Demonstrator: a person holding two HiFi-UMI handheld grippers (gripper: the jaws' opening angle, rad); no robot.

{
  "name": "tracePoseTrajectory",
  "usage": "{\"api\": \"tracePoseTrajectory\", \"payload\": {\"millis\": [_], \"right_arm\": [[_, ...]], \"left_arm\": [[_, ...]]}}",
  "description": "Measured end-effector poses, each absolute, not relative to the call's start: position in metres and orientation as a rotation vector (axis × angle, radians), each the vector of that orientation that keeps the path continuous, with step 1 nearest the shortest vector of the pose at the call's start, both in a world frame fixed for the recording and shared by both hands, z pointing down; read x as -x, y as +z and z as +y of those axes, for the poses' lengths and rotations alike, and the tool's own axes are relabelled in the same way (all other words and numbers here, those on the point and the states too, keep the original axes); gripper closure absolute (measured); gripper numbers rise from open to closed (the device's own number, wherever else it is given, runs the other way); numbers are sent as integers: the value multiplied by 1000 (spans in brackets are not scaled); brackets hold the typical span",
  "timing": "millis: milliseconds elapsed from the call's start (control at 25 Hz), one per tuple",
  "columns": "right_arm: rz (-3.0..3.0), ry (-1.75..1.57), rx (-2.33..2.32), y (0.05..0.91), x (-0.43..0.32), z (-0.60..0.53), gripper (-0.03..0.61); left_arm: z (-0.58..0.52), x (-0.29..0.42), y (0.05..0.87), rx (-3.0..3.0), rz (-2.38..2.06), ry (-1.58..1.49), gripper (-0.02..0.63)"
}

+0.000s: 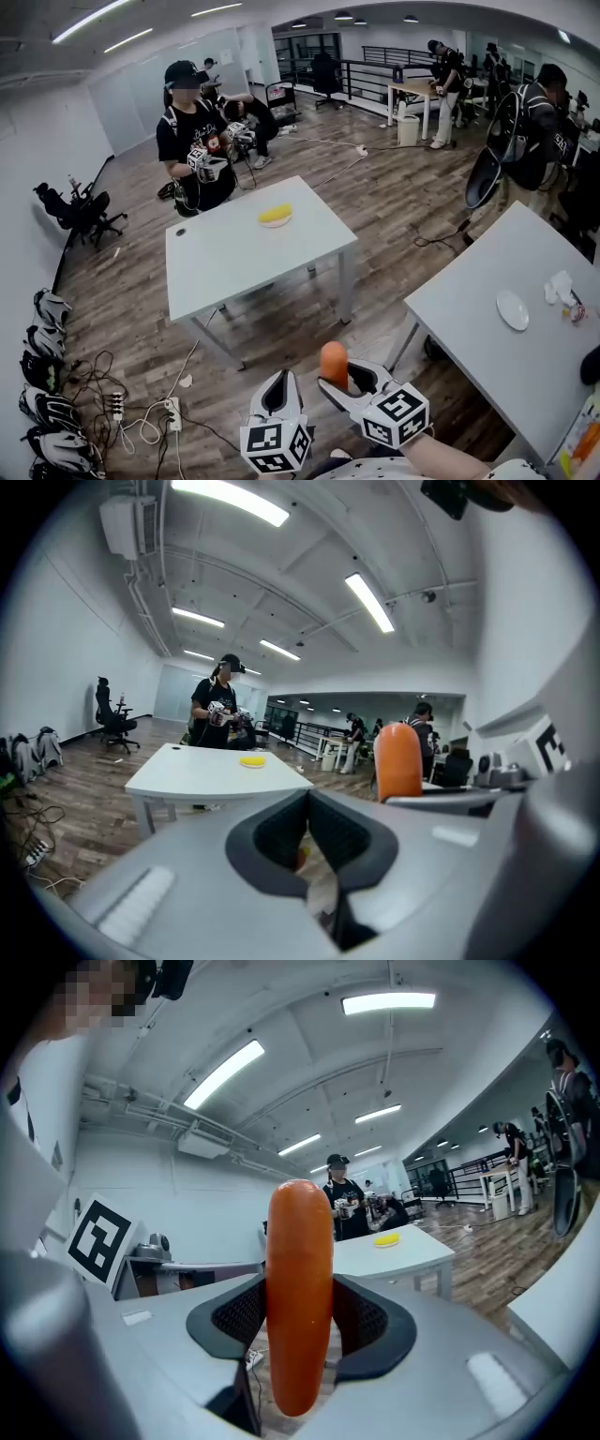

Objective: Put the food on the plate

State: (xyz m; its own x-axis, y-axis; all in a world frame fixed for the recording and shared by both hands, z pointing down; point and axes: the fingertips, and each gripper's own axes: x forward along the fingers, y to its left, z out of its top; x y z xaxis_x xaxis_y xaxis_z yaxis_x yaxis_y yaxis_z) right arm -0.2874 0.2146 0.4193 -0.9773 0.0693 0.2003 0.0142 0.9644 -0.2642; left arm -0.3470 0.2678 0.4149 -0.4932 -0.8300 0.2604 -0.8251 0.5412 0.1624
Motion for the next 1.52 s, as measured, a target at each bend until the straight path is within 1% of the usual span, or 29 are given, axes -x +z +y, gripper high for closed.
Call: {"api": "tracePoseTrajectory", "payload": {"millis": [200, 360, 600, 1000, 1240, 1520], "right_arm": [[-2915, 413, -123, 422, 257, 158, 362], [-2913, 403, -293, 421, 224, 98, 363], [-2908, 391, -542, 418, 161, -3, 362], [-2793, 382, -969, 433, 22, -156, 364], [-2658, 417, -1123, 458, -47, -204, 364], [-2459, 450, -1111, 513, -100, -253, 362]], "left_arm": [[204, 327, 419, -1514, -2382, 5, 606], [136, 297, 420, -1650, -2289, 6, 606], [24, 240, 422, -1853, -2151, 57, 606], [-150, 116, 433, -2157, -1873, 88, 606], [-207, 52, 447, -2277, -1720, 103, 606], [-237, 13, 479, -2285, -1634, 186, 606]]}}
